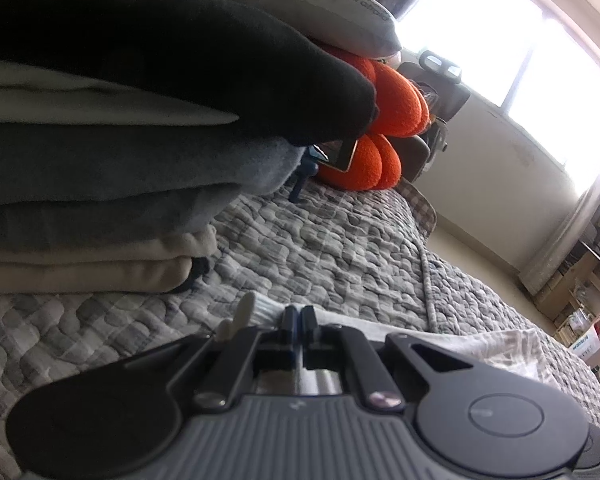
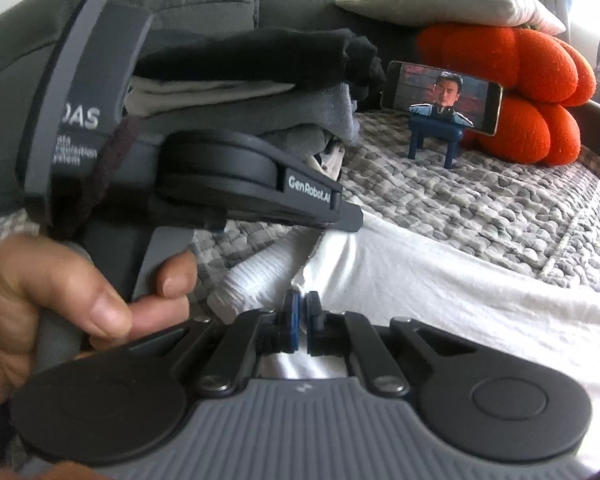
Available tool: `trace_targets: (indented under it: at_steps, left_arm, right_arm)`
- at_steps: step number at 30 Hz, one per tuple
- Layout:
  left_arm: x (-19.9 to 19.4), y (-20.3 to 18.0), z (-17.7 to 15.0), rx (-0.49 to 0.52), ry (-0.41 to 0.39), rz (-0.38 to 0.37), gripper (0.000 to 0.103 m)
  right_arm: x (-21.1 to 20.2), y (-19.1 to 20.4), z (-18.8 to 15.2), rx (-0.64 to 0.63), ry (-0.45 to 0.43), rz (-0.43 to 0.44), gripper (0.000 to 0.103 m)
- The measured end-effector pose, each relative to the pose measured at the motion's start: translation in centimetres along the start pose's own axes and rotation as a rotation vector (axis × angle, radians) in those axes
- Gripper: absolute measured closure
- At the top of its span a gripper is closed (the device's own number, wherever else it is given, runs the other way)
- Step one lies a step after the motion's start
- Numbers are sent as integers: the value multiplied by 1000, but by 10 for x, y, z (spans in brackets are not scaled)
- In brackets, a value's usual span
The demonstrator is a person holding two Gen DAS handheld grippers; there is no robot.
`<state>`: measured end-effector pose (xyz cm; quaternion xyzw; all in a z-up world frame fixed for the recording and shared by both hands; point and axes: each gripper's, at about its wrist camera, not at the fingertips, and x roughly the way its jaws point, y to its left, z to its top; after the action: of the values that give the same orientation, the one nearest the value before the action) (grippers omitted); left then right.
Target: Fold clothes
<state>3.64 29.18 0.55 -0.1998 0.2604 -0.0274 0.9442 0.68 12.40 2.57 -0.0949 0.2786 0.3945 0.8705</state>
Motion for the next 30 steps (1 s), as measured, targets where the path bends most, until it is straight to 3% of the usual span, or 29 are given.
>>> trace_targets:
  at_steps: [20, 24, 27, 28, 29, 30]
  left_arm:
    - [5, 0, -1, 27, 19, 29, 101]
    - [6, 5, 1, 1, 25, 29, 100]
    - [-6, 5, 6, 9, -30, 35, 97]
    - [-11, 4, 8, 16, -50, 40, 95]
    - [-15, 3, 10, 20, -68, 43, 93]
    - [-18, 2, 11, 21, -80, 44, 93]
  right_arm:
    - [4, 0, 0, 33, 18, 34, 97]
    - [3, -2, 0, 38, 18, 49, 87]
    - [-3, -7, 1, 61, -1, 79, 84]
    - [-9, -11, 2, 82, -19, 98, 80]
    - [-17, -18, 3, 124, -40, 125, 66]
    - [-26, -27, 3, 161, -58, 138, 60]
